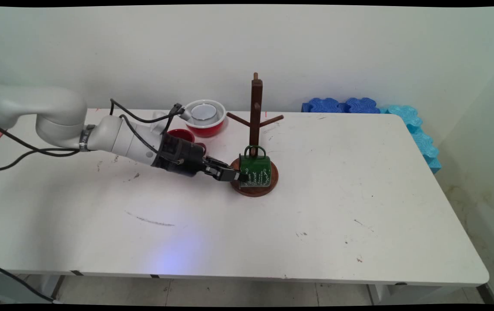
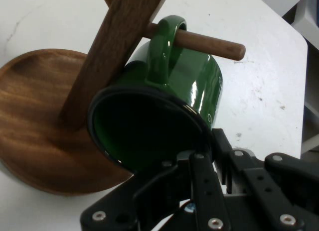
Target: Place the picked object on the table
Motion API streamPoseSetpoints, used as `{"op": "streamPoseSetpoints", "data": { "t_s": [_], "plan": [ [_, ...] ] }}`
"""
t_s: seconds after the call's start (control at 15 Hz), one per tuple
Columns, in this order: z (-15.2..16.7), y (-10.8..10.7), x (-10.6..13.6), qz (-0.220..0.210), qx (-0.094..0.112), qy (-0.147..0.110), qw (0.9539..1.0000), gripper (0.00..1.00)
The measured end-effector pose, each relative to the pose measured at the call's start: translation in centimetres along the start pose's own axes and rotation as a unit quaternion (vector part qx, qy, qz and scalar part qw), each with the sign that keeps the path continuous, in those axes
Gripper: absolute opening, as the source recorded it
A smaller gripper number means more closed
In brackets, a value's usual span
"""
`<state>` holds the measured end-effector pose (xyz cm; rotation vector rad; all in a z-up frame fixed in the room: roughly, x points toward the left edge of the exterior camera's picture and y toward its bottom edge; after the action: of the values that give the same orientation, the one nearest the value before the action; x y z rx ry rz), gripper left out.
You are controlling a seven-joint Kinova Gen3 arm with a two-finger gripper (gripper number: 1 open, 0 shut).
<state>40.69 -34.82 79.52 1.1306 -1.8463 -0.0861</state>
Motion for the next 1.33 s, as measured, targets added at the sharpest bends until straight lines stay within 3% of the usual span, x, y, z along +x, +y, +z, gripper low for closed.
{"op": "streamPoseSetpoints", "data": {
  "t_s": [1.33],
  "plan": [
    [-0.3,1.2,1.3,0.064,-0.014,-0.002,0.9979,0.00]
  ]
}}
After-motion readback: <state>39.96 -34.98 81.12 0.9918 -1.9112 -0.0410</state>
